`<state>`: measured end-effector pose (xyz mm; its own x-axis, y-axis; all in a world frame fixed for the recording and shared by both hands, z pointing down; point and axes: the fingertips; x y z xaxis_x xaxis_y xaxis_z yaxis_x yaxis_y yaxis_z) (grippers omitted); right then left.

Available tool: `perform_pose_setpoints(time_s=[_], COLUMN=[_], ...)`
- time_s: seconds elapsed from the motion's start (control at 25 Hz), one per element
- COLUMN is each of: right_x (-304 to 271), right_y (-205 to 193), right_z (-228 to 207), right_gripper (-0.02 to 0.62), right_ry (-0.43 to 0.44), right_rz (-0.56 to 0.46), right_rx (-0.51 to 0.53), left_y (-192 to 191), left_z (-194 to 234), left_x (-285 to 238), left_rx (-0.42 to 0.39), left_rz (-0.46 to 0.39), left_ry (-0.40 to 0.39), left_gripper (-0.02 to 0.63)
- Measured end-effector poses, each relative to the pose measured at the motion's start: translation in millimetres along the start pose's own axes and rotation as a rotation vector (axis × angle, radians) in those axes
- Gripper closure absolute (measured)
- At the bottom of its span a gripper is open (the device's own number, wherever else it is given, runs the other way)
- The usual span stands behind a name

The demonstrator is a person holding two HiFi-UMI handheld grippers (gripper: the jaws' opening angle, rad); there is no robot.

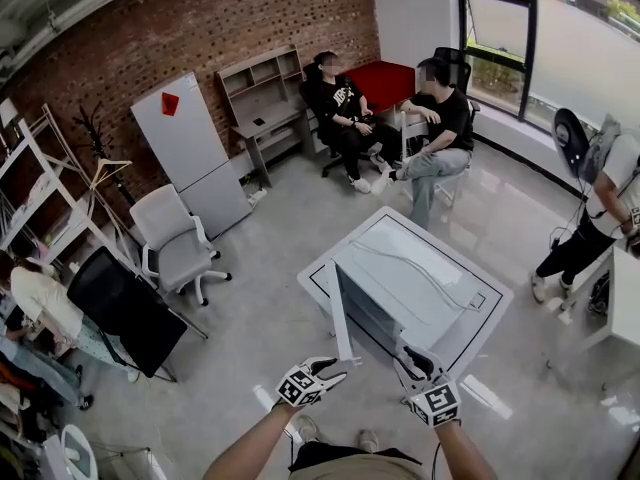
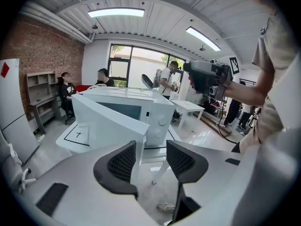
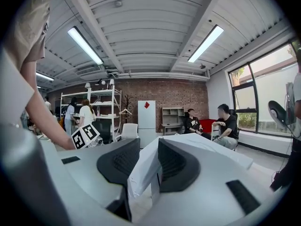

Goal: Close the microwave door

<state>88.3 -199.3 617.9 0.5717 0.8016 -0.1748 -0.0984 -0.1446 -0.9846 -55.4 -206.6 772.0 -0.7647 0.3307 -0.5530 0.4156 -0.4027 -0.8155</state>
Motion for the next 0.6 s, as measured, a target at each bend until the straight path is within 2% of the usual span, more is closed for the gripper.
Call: perform_pose_setpoints(time_s=[0.44, 0.6], right_x=[30.8, 42.7], right_y=[-5.1, -11.8], right_z=[-20.7, -26.4], right_gripper=[0.469, 0.469], right_ry=[-0.101, -0.126], right_rz=[-0.008, -0.009], right_rx=[-0.029, -0.042], left_y=[36.0, 39.9], left_z=[-30.7, -32.7], left_x=[-51.1, -71.4], left_rx=[-0.065, -0.041], left_rz=[0.025, 0.036], left_ry=[-0.11, -0.136], left_gripper=[0.393, 0.393])
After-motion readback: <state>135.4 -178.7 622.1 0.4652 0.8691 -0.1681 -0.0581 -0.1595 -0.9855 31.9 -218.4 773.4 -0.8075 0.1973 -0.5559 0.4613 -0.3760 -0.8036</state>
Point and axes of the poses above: the fingertips, and each gripper's own axes: x backward along the fingers, z to its left, y out of its top, and after that the axes turned 1 degree about -y, right-handed
